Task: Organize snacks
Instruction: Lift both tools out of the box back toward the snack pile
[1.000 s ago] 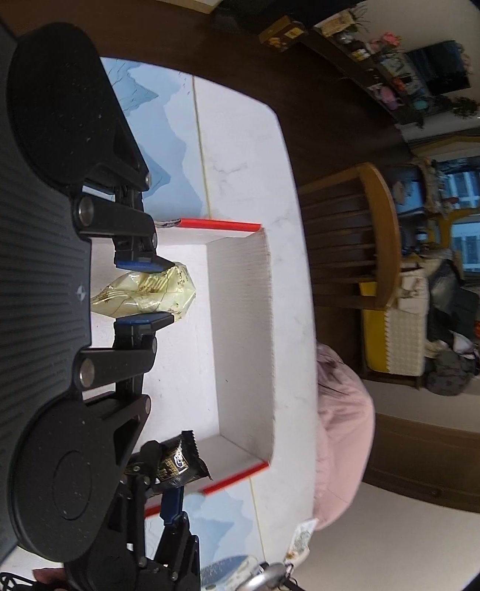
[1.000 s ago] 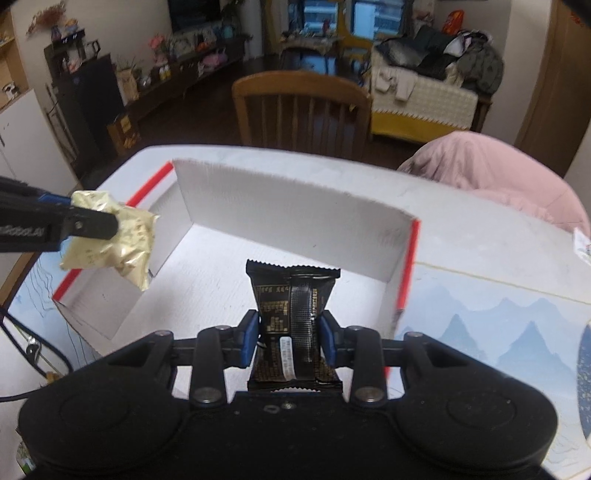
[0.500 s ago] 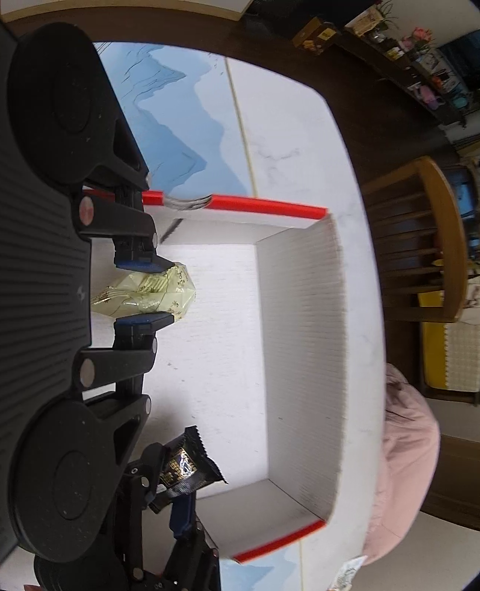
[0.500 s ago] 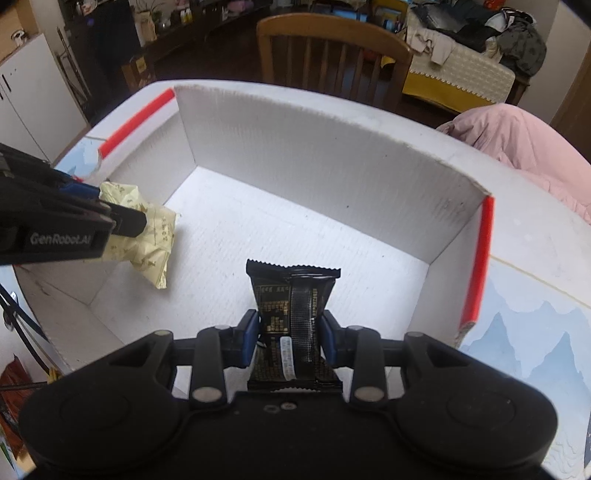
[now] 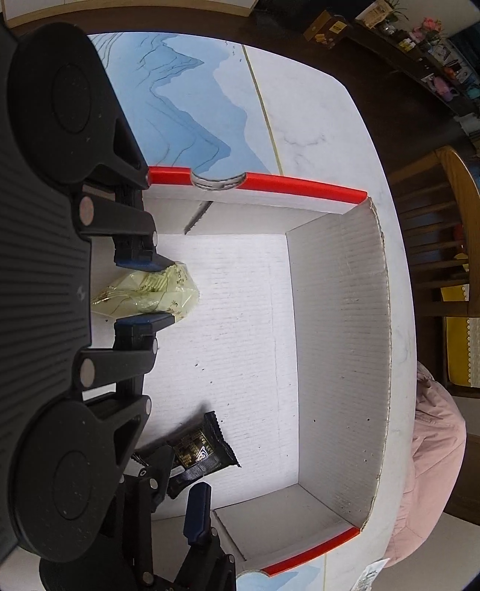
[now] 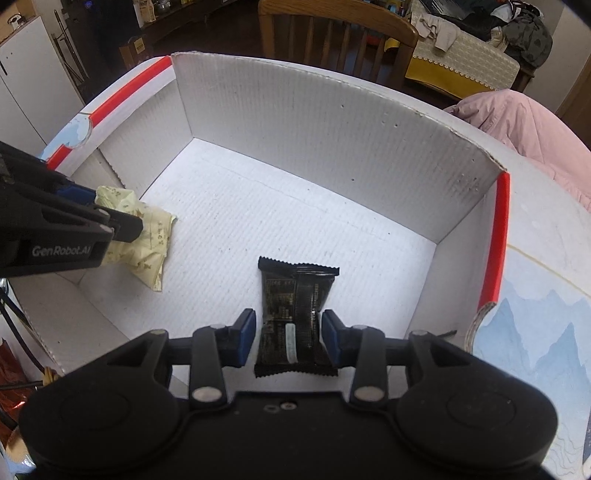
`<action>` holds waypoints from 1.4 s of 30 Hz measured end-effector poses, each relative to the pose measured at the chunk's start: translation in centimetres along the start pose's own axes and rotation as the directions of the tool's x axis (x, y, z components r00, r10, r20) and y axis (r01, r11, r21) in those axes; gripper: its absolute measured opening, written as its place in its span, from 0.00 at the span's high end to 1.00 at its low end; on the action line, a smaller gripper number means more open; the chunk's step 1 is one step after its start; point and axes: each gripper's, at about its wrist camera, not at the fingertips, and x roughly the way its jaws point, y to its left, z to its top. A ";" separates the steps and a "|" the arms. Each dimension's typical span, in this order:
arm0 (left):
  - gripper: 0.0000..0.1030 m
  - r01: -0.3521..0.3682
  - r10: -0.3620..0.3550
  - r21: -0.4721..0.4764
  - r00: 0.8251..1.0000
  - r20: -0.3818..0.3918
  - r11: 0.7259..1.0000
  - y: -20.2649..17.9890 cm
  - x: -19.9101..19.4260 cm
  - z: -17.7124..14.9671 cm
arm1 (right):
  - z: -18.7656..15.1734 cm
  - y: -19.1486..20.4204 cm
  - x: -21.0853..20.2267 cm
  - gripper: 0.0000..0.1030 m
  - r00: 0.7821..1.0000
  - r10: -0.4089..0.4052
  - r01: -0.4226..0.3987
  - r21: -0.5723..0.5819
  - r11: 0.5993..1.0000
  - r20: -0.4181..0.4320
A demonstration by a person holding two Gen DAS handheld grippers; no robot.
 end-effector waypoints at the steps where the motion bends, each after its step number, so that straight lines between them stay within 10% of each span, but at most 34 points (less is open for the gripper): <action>1: 0.76 0.002 -0.002 0.000 1.000 0.004 1.000 0.1 -0.1 0.0 | -0.1 0.0 -0.2 0.60 1.000 -0.001 0.001 0.000 1.000 0.003; 20: 0.56 0.105 -0.098 -0.023 0.976 0.195 0.994 2.4 -10.0 -4.4 | -2.3 0.7 -11.0 0.35 0.975 0.016 -0.033 0.073 0.997 0.221; 42: 0.48 0.176 -0.144 -0.052 0.916 0.375 0.983 7.6 -19.8 -18.5 | -13.0 8.3 -20.7 0.05 0.923 0.046 -0.067 0.042 0.997 0.382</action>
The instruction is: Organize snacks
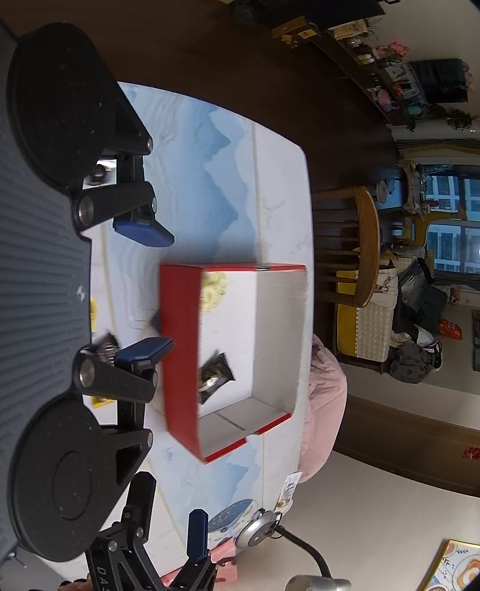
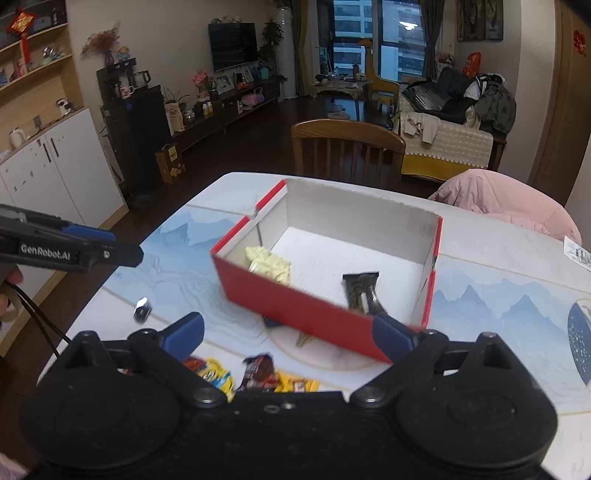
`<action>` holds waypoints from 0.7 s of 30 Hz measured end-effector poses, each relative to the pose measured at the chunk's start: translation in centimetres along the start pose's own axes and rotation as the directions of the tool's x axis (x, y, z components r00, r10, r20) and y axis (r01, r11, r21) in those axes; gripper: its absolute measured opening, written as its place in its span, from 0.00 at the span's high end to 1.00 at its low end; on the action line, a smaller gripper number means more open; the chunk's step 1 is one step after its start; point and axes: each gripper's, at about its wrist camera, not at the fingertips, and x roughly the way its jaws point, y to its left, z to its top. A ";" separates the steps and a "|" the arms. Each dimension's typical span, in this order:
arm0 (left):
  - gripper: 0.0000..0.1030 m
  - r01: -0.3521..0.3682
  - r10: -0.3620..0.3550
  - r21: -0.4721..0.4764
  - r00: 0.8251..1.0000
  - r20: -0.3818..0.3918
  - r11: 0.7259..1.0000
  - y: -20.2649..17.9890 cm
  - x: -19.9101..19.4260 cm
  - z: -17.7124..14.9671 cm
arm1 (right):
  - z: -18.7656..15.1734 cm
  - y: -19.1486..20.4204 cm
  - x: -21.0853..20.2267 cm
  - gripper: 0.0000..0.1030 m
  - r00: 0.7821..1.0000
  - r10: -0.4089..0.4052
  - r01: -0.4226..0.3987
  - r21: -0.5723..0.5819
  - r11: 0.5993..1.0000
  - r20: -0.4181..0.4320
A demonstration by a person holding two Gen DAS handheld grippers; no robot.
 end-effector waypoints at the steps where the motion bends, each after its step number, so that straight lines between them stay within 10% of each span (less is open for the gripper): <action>1: 0.47 0.004 -0.004 -0.004 1.000 -0.004 1.000 0.2 -0.3 -0.6 | -0.6 0.4 -0.2 0.04 1.000 0.002 -0.002 -0.007 1.000 0.000; 21: 0.23 0.080 -0.075 0.039 0.989 -0.128 0.996 0.3 0.5 -10.8 | -12.0 4.7 2.3 0.01 0.980 0.051 -0.077 -0.132 0.988 -0.190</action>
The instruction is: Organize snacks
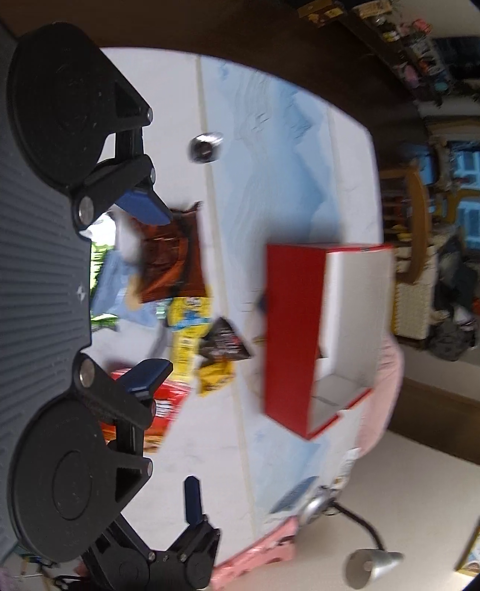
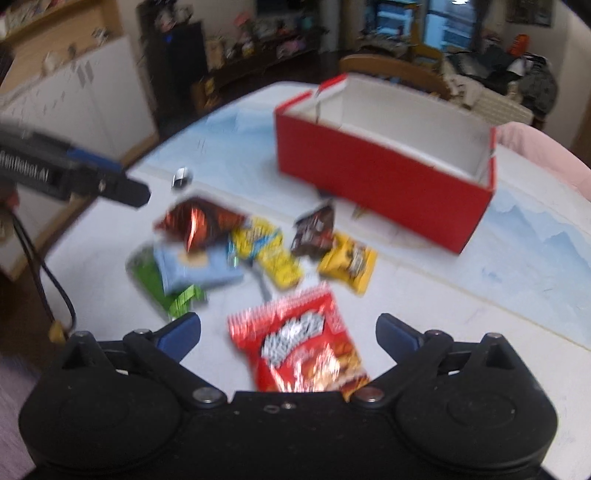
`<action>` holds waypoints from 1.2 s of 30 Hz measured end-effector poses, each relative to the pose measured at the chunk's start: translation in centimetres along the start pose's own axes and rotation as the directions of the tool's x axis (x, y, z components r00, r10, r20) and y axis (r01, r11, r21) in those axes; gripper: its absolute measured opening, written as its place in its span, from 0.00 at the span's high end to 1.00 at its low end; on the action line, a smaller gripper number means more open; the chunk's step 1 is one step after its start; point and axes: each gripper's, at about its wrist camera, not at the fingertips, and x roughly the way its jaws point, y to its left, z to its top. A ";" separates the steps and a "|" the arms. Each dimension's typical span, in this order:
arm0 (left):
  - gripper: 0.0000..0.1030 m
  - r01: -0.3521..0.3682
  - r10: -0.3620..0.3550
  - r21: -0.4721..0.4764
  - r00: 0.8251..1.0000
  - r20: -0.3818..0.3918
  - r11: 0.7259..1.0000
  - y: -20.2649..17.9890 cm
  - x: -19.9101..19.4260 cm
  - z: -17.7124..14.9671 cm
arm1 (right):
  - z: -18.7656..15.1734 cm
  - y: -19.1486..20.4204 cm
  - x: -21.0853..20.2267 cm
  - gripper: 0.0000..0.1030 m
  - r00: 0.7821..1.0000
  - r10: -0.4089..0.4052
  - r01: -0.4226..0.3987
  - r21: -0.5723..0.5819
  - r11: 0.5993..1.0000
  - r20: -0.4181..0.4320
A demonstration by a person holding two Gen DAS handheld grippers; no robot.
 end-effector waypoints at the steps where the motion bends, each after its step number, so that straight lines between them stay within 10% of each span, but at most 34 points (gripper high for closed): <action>1: 0.23 0.008 -0.008 0.009 1.000 -0.016 1.000 0.0 0.5 -0.4 | -0.5 0.2 0.7 0.01 1.000 -0.001 0.000 -0.025 1.000 -0.020; 22: 0.23 0.041 0.005 0.176 0.966 -0.258 0.983 -1.5 8.4 -1.1 | -1.1 -2.7 7.1 0.01 0.982 0.090 -0.113 -0.134 0.985 -0.164; 36: 0.35 0.041 -0.003 0.111 0.949 -0.316 0.993 -0.7 11.5 0.2 | -1.4 -2.3 8.2 0.08 0.980 0.081 -0.106 -0.135 0.985 -0.181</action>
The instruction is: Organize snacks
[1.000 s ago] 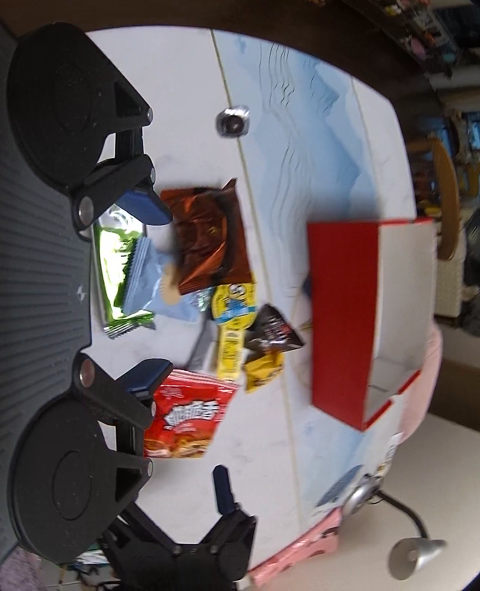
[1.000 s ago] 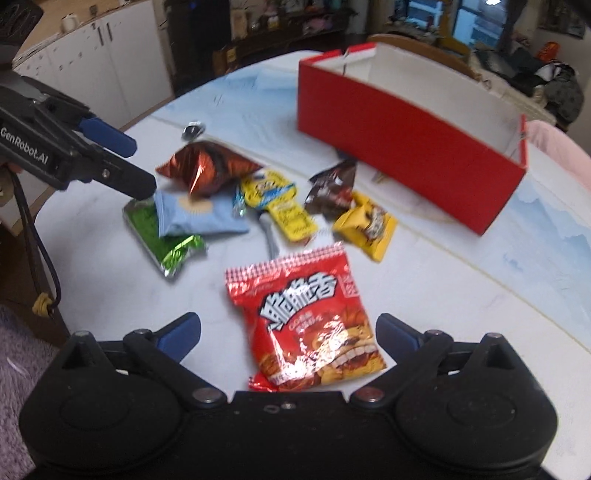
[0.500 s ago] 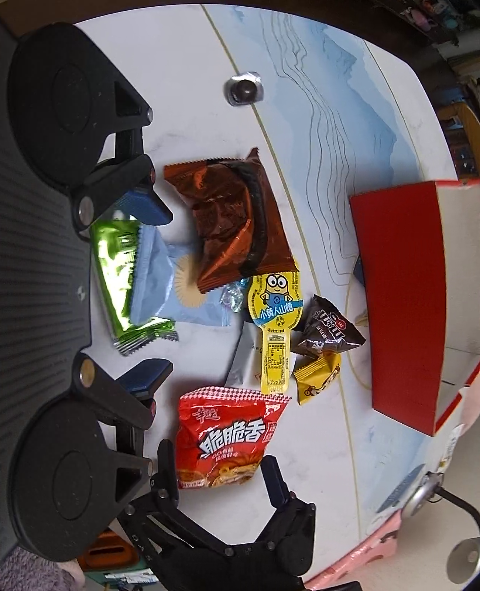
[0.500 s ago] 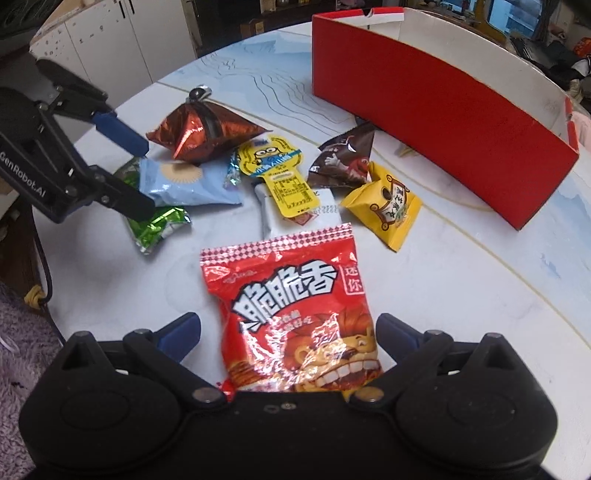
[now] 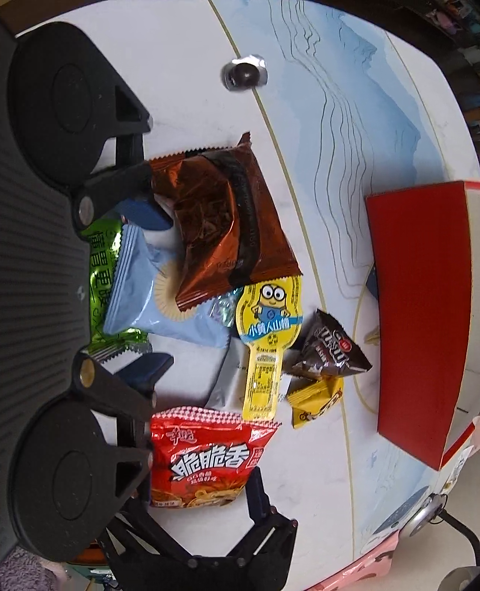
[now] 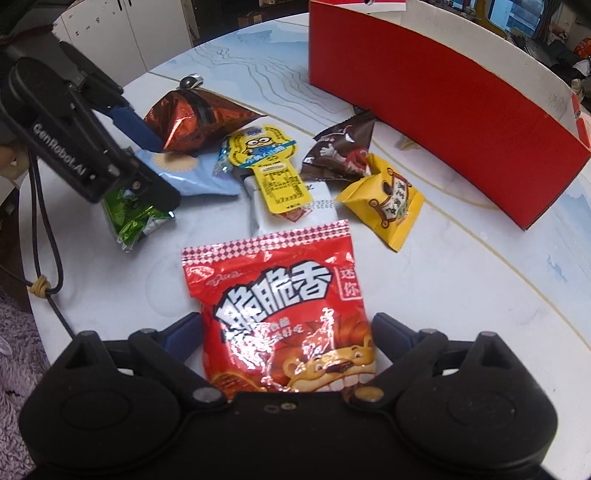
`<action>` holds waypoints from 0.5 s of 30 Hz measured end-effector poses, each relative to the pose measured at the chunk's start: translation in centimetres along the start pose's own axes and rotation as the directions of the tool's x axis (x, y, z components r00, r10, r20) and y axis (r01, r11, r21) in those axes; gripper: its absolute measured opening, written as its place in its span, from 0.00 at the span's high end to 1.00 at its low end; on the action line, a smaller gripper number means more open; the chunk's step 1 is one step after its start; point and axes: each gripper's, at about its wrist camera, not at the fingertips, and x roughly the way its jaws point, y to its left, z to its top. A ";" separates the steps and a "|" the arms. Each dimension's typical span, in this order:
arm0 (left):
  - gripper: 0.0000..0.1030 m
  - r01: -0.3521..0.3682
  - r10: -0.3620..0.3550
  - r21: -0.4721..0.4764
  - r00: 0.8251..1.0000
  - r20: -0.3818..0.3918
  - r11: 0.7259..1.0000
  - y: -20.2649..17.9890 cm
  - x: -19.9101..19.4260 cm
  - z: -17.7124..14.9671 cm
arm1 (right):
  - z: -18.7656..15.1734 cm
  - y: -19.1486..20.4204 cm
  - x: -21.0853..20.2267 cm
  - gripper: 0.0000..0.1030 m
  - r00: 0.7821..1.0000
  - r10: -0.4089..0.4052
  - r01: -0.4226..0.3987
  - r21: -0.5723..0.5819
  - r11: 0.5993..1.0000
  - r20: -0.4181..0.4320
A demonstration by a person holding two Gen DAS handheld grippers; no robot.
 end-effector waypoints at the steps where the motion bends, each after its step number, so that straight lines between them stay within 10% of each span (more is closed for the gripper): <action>1: 0.38 0.003 -0.003 0.003 1.000 -0.004 1.000 -0.1 0.0 0.0 | -0.1 0.1 0.0 0.09 1.000 -0.005 0.005 -0.005 1.000 0.001; 15: 0.55 0.020 -0.019 -0.048 1.000 0.016 0.999 -0.1 -0.4 -0.7 | -0.6 0.3 -1.0 0.28 0.998 -0.048 0.046 0.079 0.996 0.030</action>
